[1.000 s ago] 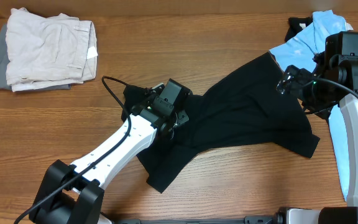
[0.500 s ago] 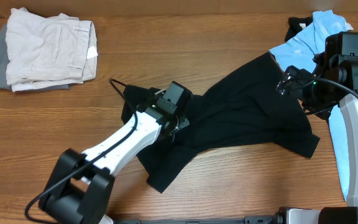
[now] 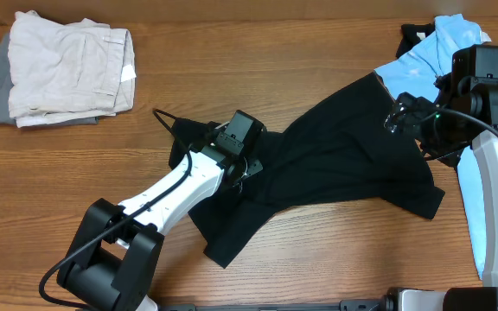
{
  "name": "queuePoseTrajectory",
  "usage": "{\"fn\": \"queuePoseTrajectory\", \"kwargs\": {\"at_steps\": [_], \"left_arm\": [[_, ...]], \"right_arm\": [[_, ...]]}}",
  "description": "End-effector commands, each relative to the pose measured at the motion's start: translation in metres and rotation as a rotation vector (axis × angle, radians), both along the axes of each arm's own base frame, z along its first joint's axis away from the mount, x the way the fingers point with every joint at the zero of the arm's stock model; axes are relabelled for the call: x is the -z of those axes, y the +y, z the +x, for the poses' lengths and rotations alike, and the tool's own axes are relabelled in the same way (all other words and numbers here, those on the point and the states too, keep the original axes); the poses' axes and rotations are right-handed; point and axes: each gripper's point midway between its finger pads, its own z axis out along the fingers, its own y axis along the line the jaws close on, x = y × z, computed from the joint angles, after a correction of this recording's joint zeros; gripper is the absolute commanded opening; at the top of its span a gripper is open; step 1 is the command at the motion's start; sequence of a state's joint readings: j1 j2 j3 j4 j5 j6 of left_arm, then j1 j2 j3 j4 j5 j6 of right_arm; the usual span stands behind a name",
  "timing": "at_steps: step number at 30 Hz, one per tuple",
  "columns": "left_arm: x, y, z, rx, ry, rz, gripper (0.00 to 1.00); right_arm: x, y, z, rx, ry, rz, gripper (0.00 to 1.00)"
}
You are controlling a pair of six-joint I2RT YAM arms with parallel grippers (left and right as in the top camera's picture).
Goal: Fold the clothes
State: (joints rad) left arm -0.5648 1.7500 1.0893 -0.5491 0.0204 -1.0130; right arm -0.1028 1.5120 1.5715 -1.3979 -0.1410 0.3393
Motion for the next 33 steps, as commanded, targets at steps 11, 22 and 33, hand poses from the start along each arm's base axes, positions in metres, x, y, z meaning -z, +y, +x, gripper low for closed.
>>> {"fn": "queuePoseTrajectory", "kwargs": {"at_steps": [11, 22, 33], "left_arm": [[-0.022, -0.012, 0.015, 0.077, -0.062, -0.026, 0.04], [-0.107, 0.015, 0.119, 0.056, -0.477, 0.06, 0.04], [-0.13, 0.086, 0.226, -0.03, -0.783, 0.146, 0.04]], "right_arm": [[-0.003, -0.001, 0.002, -0.008, -0.022, -0.013, 1.0], [-0.004, -0.001, 0.005, -0.007, -0.036, -0.014, 1.0], [-0.005, 0.006, 0.004, -0.013, -0.033, 0.029, 1.0]]}}
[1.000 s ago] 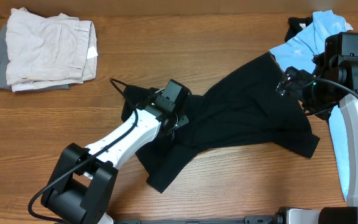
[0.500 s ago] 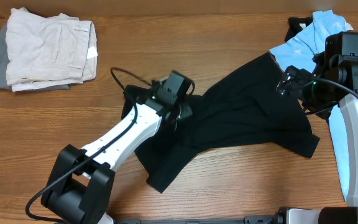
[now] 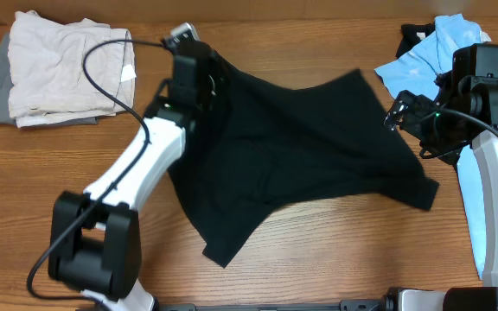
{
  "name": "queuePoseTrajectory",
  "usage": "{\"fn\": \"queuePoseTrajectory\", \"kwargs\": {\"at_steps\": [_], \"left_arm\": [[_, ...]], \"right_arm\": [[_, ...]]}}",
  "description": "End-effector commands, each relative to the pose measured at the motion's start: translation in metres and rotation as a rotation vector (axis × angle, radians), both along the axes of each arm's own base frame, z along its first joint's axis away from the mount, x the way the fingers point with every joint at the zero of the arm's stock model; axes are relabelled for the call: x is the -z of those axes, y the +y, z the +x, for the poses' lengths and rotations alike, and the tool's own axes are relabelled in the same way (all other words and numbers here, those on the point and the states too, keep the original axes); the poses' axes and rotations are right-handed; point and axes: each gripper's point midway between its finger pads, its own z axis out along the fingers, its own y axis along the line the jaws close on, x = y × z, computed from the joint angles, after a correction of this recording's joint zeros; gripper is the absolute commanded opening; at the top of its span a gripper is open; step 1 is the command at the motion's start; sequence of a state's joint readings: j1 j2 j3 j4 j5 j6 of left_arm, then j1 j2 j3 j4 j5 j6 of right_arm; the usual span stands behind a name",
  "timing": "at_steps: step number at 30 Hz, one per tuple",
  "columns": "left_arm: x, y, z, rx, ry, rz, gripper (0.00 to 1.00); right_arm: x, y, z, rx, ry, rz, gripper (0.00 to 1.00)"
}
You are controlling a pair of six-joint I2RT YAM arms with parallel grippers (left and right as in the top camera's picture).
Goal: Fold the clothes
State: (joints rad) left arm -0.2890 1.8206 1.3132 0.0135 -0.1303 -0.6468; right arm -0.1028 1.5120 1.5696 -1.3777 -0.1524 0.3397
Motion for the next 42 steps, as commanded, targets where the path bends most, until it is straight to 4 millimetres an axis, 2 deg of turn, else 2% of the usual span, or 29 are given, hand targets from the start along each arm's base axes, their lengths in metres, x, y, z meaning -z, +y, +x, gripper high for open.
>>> {"fn": "queuePoseTrajectory", "kwargs": {"at_steps": [1, 5, 6, 7, 8, 9, 10, 12, 15, 17, 21, 22, 23, 29, 31, 33, 36, 39, 42], "left_arm": [[0.02, 0.012, 0.03, 0.014, -0.005, 0.135, 0.04], [0.028, 0.008, 0.064, 0.032, -0.028, 0.184, 0.04], [0.029, 0.005, 0.073, 0.04, -0.039, 0.199, 0.09], [0.031, 0.003, 0.081, 0.055, -0.045, 0.22, 0.22], [0.034, 0.0, 0.087, 0.072, -0.044, 0.241, 0.26], [0.037, -0.002, 0.09, 0.091, -0.032, 0.261, 0.34], [0.042, -0.003, 0.092, 0.108, -0.013, 0.278, 0.51], [0.045, -0.003, 0.089, 0.117, 0.03, 0.288, 0.99], [0.035, -0.003, 0.08, 0.134, 0.084, 0.292, 1.0], [0.018, -0.007, 0.068, 0.175, 0.113, 0.273, 1.0], [-0.02, -0.022, 0.028, 0.298, 0.178, 0.205, 1.0], [-0.034, -0.024, 0.005, 0.338, 0.214, 0.182, 1.0], [-0.042, -0.024, -0.006, 0.349, 0.228, 0.176, 1.0], [-0.095, -0.007, -0.08, 0.363, 0.294, 0.179, 1.0], [-0.106, -0.003, -0.105, 0.392, 0.314, 0.189, 1.0], [-0.11, -0.001, -0.129, 0.429, 0.352, 0.193, 1.0], [-0.106, -0.002, -0.171, 0.509, 0.453, 0.186, 1.0], [-0.097, -0.018, -0.204, 0.665, 0.533, 0.191, 1.0], [-0.079, -0.027, -0.234, 0.729, 0.647, 0.213, 1.0]], "right_arm": [[-0.004, 0.005, -0.001, -0.01, -0.011, 0.02, 1.0], [-0.003, 0.005, -0.004, -0.01, 0.0, 0.02, 1.0], [-0.003, 0.005, -0.004, -0.01, 0.001, 0.021, 1.0], [-0.003, 0.005, -0.004, -0.01, 0.002, 0.021, 1.0], [-0.002, 0.005, -0.004, -0.01, 0.003, 0.021, 1.0], [-0.002, 0.005, -0.004, -0.01, 0.004, 0.021, 1.0], [-0.002, 0.005, -0.005, -0.01, 0.004, 0.021, 1.0], [-0.002, 0.005, -0.005, -0.01, 0.005, 0.021, 1.0], [-0.002, 0.005, -0.006, -0.01, 0.009, 0.021, 1.0], [-0.001, 0.004, -0.006, -0.006, 0.013, 0.016, 1.0], [0.005, -0.006, -0.009, 0.071, 0.042, -0.024, 1.0], [0.008, -0.01, -0.011, 0.097, 0.052, -0.037, 1.0], [0.009, -0.01, -0.011, 0.101, 0.053, -0.04, 1.0], [0.01, -0.008, -0.013, 0.096, 0.065, -0.028, 1.0], [0.011, -0.006, -0.017, 0.094, 0.08, -0.021, 1.0], [0.012, -0.006, -0.021, 0.094, 0.098, -0.02, 1.0], [0.013, -0.008, -0.023, 0.124, 0.11, -0.023, 1.0], [0.014, -0.02, -0.024, 0.246, 0.121, -0.064, 1.0], [0.014, -0.023, -0.03, 0.304, 0.142, -0.071, 1.0]]}}
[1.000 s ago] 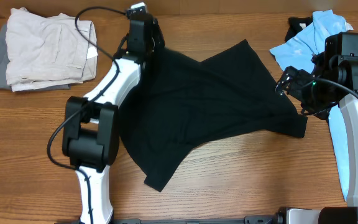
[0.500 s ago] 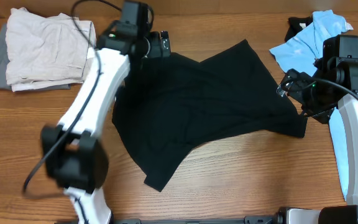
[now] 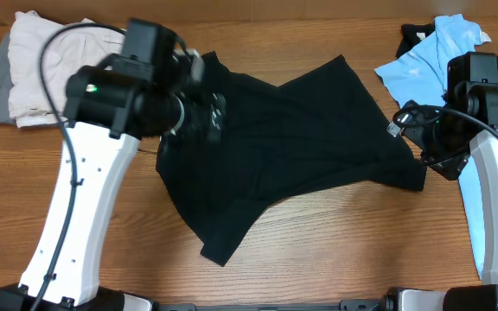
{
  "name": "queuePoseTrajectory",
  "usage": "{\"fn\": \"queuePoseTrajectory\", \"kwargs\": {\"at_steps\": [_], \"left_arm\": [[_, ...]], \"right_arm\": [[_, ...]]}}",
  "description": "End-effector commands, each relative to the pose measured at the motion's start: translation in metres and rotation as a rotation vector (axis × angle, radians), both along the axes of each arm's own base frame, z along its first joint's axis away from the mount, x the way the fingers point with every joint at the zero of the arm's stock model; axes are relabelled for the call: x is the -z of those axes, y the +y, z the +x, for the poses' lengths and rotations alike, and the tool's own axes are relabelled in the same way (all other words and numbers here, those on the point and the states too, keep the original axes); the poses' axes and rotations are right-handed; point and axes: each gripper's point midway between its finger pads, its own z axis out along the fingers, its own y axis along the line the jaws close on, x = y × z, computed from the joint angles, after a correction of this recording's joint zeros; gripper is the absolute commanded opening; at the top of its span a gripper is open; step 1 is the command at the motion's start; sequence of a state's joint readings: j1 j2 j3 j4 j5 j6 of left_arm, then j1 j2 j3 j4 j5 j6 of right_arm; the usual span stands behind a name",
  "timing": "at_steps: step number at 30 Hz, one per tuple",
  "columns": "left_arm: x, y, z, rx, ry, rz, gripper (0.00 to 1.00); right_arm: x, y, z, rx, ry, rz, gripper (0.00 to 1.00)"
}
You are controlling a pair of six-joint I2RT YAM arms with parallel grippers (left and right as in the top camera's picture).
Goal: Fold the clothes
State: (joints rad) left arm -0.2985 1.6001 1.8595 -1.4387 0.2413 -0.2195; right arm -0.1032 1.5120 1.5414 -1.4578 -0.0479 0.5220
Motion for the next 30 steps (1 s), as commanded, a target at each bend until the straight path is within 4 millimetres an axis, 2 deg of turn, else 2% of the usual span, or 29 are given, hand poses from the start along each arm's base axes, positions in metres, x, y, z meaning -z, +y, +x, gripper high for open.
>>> {"fn": "queuePoseTrajectory", "kwargs": {"at_steps": [1, 5, 7, 9, 12, 16, 20, 26, 30], "left_arm": [[0.015, -0.025, -0.029, 0.167, 0.081, -0.005, 1.0], [0.042, -0.045, -0.065, 0.261, 0.197, 0.05, 1.0], [0.061, -0.046, -0.078, 0.242, 0.253, 0.113, 1.0], [0.083, -0.044, -0.085, 0.225, 0.284, 0.176, 1.0], [0.116, -0.048, -0.095, 0.249, 0.333, 0.183, 1.0], [0.156, -0.037, -0.111, 0.245, 0.406, 0.219, 1.0], [0.181, -0.035, -0.124, 0.272, 0.45, 0.202, 1.0], [0.212, -0.039, -0.123, 0.287, 0.424, 0.152, 1.0], [0.233, -0.033, -0.115, 0.259, 0.41, 0.155, 1.0]], "right_arm": [[-0.002, -0.009, -0.008, 0.112, 0.015, -0.037, 1.0], [-0.005, -0.024, -0.024, 0.185, 0.05, -0.122, 1.0], [-0.006, -0.031, -0.028, 0.194, 0.063, -0.154, 1.0], [-0.006, -0.035, -0.028, 0.181, 0.064, -0.157, 1.0], [-0.006, -0.046, -0.027, 0.216, 0.051, -0.158, 1.0], [-0.007, -0.069, -0.026, 0.268, 0.027, -0.133, 1.0], [-0.007, -0.086, -0.024, 0.257, -0.018, -0.03, 1.0], [-0.007, -0.102, -0.03, 0.288, -0.039, 0.035, 1.0], [-0.007, -0.102, -0.029, 0.286, -0.04, 0.034, 1.0]]}}
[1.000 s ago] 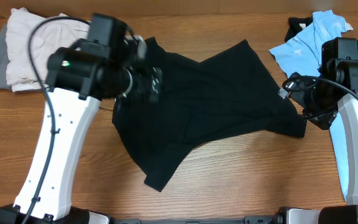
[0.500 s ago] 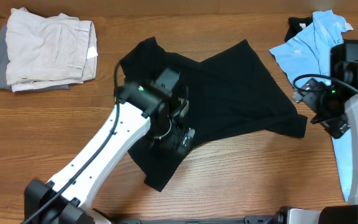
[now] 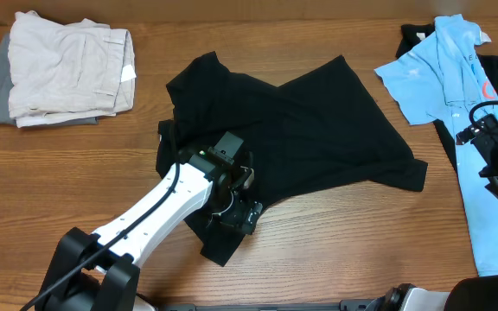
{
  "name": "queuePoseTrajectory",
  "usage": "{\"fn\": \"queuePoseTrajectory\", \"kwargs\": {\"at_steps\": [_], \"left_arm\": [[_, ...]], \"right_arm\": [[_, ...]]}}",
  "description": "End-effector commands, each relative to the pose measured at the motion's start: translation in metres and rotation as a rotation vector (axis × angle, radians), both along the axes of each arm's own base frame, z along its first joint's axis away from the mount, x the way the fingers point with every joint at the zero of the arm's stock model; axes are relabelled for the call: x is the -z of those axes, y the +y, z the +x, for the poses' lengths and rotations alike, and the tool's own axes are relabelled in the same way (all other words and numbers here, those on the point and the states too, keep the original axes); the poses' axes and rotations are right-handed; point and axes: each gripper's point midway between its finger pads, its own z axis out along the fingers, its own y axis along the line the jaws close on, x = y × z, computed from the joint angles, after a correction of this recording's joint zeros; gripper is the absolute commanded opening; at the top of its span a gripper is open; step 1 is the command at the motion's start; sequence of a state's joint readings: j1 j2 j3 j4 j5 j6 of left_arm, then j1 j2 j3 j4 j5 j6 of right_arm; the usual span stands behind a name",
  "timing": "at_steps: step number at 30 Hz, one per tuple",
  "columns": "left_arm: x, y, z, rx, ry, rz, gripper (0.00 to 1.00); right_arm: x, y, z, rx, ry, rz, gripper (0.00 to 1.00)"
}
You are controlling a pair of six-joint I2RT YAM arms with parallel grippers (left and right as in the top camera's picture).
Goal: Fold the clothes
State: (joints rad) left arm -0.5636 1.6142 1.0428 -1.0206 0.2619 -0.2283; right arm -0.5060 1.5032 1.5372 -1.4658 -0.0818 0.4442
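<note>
A black garment (image 3: pixel 309 130) lies spread and rumpled across the middle of the table, with a narrow flap running toward the front at its lower left. My left gripper (image 3: pixel 239 207) is down on that flap; its fingers are dark against the black cloth, so their state is unclear. My right gripper (image 3: pixel 478 138) sits at the far right edge, off the black garment and over the light blue shirt (image 3: pixel 435 69). Its fingers are too small to read.
A folded stack of beige and grey clothes (image 3: pixel 63 73) rests at the back left. The light blue shirt runs down the right side of the table, with a dark item under its back edge. Bare wooden tabletop (image 3: pixel 361 250) shows at the front.
My left gripper has gone from the garment's back left corner to its lower left flap. My right gripper has left the garment's right edge and now sits at the far right.
First my left gripper was at the garment's left middle and my right at its back right corner. Then the left was at the back left with the cloth drawn that way. Later the right was at the right edge. Now the garment lies spread wider.
</note>
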Motion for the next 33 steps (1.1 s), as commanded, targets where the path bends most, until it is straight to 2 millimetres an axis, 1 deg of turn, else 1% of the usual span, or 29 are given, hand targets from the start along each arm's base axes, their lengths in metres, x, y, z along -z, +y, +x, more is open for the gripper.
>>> {"fn": "queuePoseTrajectory", "kwargs": {"at_steps": [1, 8, 11, 14, 17, 21, 26, 28, 33], "left_arm": [[0.019, 0.007, 0.001, -0.007, 0.027, 0.005, 1.0], [0.054, 0.011, -0.009, -0.041, 0.163, 0.033, 1.0], [0.063, 0.007, -0.011, -0.04, 0.196, 0.017, 0.99], [0.064, 0.0, -0.014, -0.023, 0.217, -0.026, 0.96], [0.064, -0.001, -0.014, -0.022, 0.219, -0.029, 0.94], [0.063, 0.0, -0.015, -0.022, 0.223, -0.026, 0.88], [0.063, 0.002, -0.017, -0.023, 0.229, -0.018, 0.82], [0.063, 0.002, -0.016, -0.023, 0.228, -0.018, 0.76], [0.058, 0.01, -0.013, -0.059, 0.198, 0.035, 0.75]], "right_arm": [[-0.005, 0.006, 0.002, -0.035, -0.034, 0.012, 1.0], [-0.006, 0.006, 0.003, -0.035, -0.037, 0.011, 1.0], [-0.005, 0.005, 0.003, -0.034, -0.039, 0.01, 1.0], [-0.004, 0.005, 0.004, -0.034, -0.039, 0.01, 1.0], [0.0, 0.005, 0.004, -0.034, -0.037, 0.011, 1.0], [0.011, 0.004, 0.006, -0.035, -0.036, 0.015, 1.0], [0.028, 0.005, 0.01, -0.038, -0.043, 0.031, 1.0], [0.035, 0.006, 0.01, -0.038, -0.038, 0.034, 1.0], [0.047, 0.006, 0.01, -0.038, -0.032, 0.038, 1.0]]}}
